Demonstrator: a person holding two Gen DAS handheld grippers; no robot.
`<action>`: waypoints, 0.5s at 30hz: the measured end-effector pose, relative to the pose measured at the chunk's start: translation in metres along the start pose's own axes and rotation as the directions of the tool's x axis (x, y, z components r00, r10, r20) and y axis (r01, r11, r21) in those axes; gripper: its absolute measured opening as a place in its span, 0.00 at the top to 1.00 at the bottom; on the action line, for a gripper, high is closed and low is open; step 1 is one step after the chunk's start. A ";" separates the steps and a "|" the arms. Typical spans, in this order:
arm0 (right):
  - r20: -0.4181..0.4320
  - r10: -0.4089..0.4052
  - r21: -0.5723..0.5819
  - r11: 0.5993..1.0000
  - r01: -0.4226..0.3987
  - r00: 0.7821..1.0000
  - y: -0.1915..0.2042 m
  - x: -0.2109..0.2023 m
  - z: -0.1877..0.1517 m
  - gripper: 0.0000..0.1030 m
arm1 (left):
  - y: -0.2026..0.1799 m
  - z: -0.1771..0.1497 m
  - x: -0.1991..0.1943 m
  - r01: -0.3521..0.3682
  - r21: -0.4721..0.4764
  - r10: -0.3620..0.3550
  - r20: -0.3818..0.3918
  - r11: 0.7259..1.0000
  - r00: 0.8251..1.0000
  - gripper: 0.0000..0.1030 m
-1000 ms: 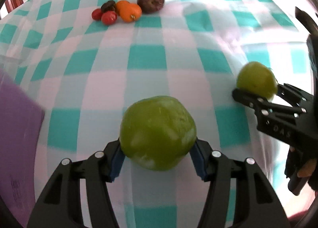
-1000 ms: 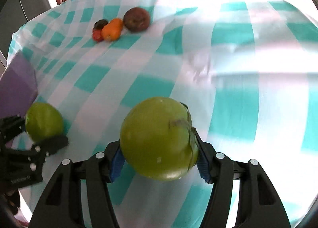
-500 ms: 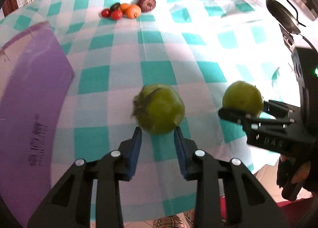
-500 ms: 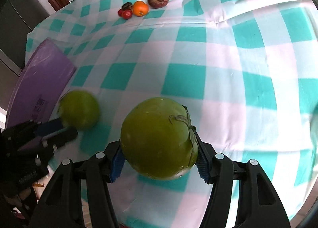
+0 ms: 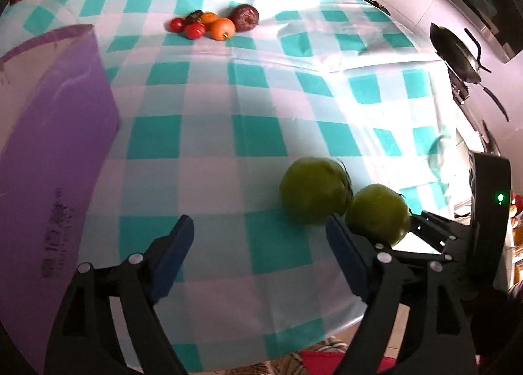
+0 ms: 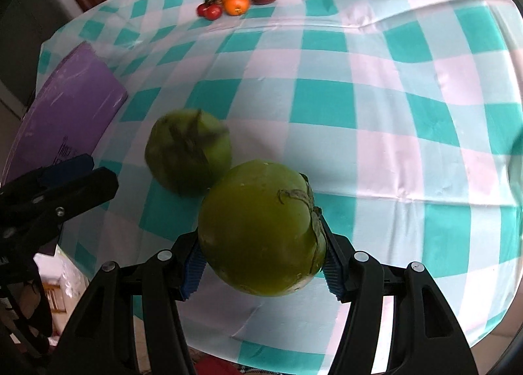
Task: Organize fruits
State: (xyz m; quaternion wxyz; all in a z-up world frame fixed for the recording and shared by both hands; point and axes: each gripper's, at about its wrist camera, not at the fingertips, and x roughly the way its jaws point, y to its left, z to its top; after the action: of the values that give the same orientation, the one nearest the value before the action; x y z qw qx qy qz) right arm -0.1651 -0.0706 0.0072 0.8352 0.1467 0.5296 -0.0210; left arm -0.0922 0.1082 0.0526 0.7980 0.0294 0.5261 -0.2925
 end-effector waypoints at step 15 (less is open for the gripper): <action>-0.011 -0.024 -0.074 0.997 0.023 1.000 -0.039 -0.005 0.006 0.42 | -0.049 0.004 0.063 0.156 0.026 -0.152 -0.125 0.987 0.981 0.18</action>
State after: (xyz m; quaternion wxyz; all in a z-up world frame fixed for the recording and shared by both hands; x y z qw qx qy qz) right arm -0.1696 -0.1105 0.0053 0.8367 0.1095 0.5366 -0.0104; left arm -0.0961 0.0386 0.0136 0.7385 0.0209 0.5694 -0.3604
